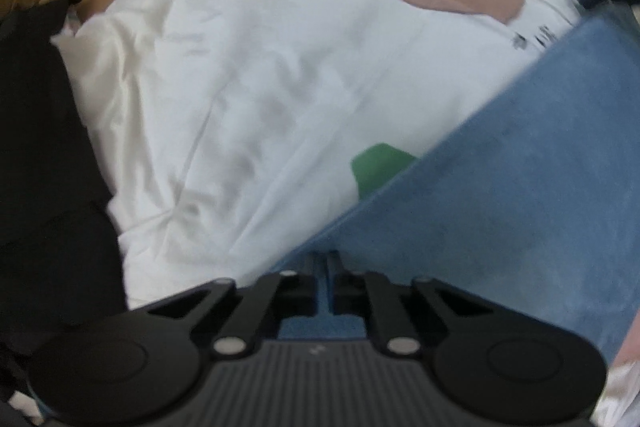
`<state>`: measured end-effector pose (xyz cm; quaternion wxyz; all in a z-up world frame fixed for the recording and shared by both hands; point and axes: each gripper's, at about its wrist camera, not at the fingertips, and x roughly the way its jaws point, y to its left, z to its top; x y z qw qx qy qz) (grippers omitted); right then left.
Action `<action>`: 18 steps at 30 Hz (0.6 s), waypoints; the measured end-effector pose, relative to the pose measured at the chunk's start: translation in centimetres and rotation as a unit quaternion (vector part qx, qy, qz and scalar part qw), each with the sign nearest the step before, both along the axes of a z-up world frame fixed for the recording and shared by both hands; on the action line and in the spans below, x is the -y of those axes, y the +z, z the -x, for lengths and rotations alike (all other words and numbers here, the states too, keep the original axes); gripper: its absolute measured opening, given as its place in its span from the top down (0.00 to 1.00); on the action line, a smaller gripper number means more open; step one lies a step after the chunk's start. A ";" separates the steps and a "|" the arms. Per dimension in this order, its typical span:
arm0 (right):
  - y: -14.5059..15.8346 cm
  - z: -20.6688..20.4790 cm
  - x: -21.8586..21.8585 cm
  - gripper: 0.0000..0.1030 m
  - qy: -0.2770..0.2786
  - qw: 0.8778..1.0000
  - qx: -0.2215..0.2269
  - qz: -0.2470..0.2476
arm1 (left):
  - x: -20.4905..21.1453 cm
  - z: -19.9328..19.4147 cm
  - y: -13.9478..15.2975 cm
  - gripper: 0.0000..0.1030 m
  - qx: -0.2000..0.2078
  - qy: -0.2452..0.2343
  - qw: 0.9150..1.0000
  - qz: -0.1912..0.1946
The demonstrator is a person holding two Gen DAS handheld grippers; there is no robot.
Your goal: Fold clothes
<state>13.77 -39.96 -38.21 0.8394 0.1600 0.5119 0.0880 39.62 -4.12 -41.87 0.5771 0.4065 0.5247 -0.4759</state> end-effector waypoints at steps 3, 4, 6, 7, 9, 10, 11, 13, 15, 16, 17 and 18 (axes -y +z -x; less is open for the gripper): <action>0.0 1.1 -0.8 0.96 -0.005 1.000 0.002 0.000 | 0.0 -0.6 0.3 0.97 0.007 0.029 1.000 0.010; 0.2 1.8 -0.8 0.96 -0.009 1.000 0.004 0.001 | -0.1 -0.6 0.4 0.97 0.020 0.040 0.999 0.012; 0.7 3.1 -0.8 0.96 -0.023 1.000 0.011 0.008 | 0.0 0.0 0.8 0.85 0.076 0.060 0.995 0.008; 0.9 3.8 -0.7 0.96 -0.031 0.999 0.014 0.013 | 0.1 0.3 1.0 0.82 0.097 0.070 0.993 0.006; 1.3 5.5 0.0 0.96 -0.050 0.998 0.016 0.018 | 0.2 0.8 1.7 0.83 0.093 0.087 0.992 0.020; 1.5 6.3 0.4 0.96 -0.057 0.998 0.018 0.021 | 0.3 1.1 2.3 0.82 0.090 0.092 0.991 0.027; 1.8 7.2 0.8 0.96 -0.064 0.997 0.020 0.025 | 0.6 1.6 2.8 0.82 0.091 0.094 0.991 0.033; 2.4 8.7 1.7 0.95 -0.076 0.996 0.022 0.036 | 1.4 2.8 4.2 0.79 0.097 0.097 0.989 0.049; 3.2 10.3 2.7 0.95 -0.094 0.994 0.025 0.047 | 2.5 4.2 5.7 0.72 0.086 0.113 0.987 0.073; 3.5 11.0 3.2 0.95 -0.104 0.993 0.027 0.048 | 3.1 5.1 6.3 0.69 0.079 0.114 0.987 0.085; 3.9 11.8 3.7 0.94 -0.115 0.992 0.029 0.048 | 3.8 5.9 6.7 0.68 0.074 0.109 0.987 0.094; 4.1 12.9 4.3 0.86 -0.127 0.990 0.036 0.048 | 4.7 6.9 7.1 0.66 0.074 0.100 0.987 0.100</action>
